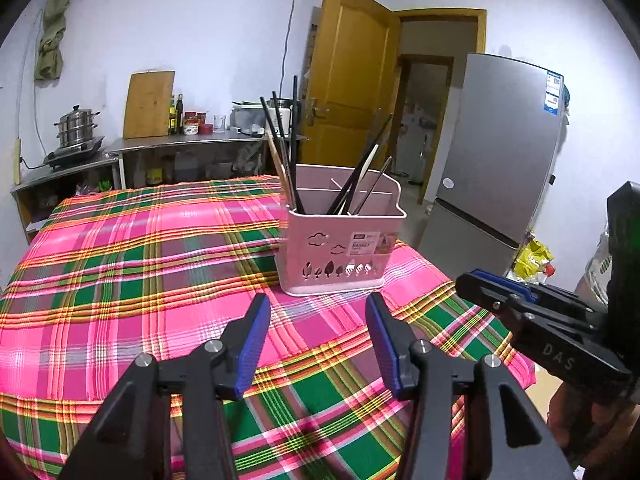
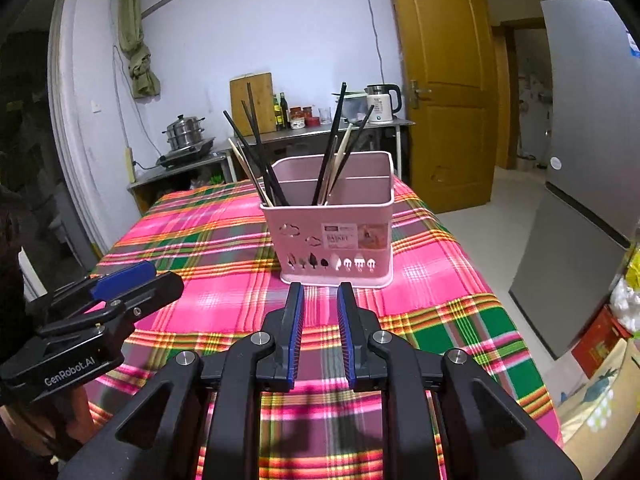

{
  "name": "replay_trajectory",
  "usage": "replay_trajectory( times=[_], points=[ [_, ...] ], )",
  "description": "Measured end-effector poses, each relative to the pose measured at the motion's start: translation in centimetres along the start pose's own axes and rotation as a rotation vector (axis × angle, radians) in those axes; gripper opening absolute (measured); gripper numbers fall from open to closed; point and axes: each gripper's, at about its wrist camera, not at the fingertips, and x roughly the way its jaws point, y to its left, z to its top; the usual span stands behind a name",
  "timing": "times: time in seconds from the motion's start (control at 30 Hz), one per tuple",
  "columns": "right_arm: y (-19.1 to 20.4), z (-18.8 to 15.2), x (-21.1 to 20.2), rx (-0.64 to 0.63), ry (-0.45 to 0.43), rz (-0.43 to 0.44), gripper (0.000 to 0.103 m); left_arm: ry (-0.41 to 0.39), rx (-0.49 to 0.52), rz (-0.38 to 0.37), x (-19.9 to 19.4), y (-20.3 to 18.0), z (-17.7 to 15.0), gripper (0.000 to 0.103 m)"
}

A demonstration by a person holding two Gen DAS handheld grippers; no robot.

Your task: Organize utensils

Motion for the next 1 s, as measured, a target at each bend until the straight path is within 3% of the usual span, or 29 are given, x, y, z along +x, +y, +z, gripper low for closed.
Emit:
replay_trajectory(
  times=[1.0],
  points=[
    [0.57, -0.05, 0.08, -0.022, -0.001, -0.006, 0.017, -0.012, -0.02, 0.033, 0.07, 0.21, -0.61, 0.052]
  ],
)
